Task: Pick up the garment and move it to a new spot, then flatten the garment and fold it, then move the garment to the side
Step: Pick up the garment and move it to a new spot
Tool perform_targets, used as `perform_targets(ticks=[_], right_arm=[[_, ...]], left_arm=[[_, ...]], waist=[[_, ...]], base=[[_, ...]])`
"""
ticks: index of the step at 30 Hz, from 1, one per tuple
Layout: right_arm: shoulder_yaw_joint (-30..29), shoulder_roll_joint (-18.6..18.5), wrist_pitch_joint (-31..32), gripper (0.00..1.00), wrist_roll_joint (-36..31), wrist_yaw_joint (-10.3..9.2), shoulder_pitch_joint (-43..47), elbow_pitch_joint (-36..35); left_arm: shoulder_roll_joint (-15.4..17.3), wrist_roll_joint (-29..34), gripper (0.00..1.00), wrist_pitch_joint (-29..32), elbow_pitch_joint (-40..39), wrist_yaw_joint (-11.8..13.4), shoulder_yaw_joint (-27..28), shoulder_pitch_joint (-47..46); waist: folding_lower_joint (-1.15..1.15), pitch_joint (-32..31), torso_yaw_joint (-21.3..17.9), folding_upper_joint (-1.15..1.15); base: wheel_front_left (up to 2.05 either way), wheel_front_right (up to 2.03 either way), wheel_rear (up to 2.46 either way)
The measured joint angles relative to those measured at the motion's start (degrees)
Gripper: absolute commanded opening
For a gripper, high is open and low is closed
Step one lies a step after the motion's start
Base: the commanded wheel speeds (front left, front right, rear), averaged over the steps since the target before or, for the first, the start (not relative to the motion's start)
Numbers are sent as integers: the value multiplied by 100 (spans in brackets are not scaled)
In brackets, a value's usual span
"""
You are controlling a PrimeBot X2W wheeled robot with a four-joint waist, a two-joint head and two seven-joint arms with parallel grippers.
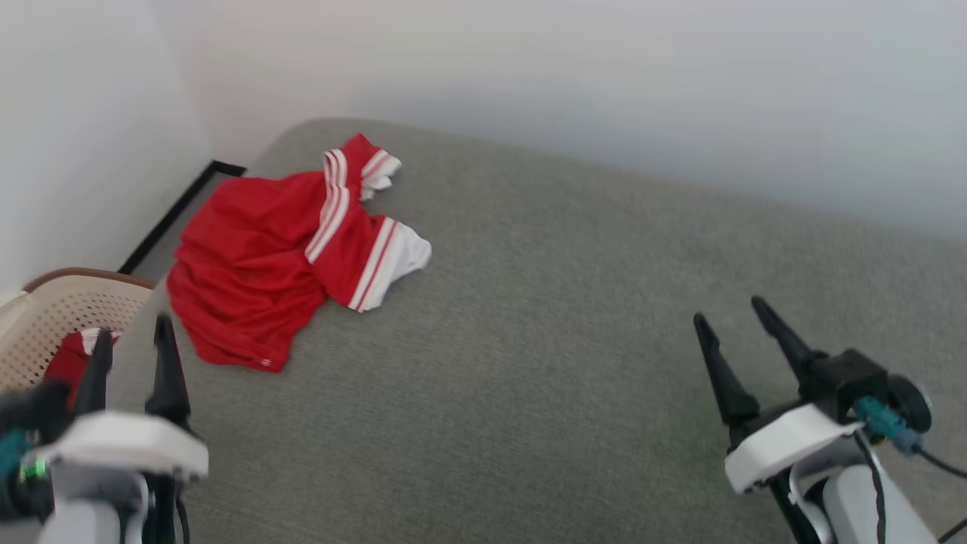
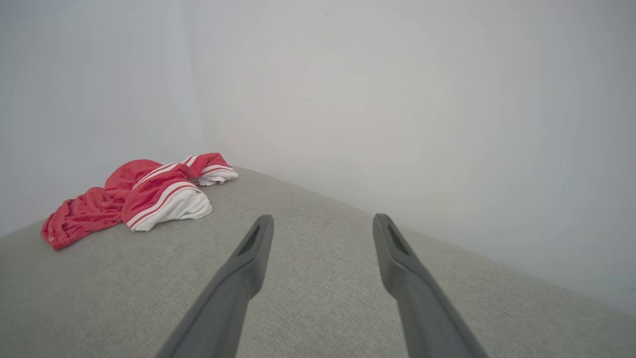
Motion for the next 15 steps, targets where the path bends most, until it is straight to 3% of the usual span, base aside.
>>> perform_targets(ticks=[13, 15], right_arm=[[-163, -312, 298, 100, -132, 0, -549, -656], [-198, -352, 389, 100, -177, 0, -649, -824]], left_arm=[[601, -208, 100, 539, 2023, -372, -154, -2246], [773, -285, 100, 770, 2702, -436, -167, -2815]], waist=[[0, 1070, -574, 0], [0, 1377, -745, 0]], base=[[0, 0, 0], [0, 0, 0]])
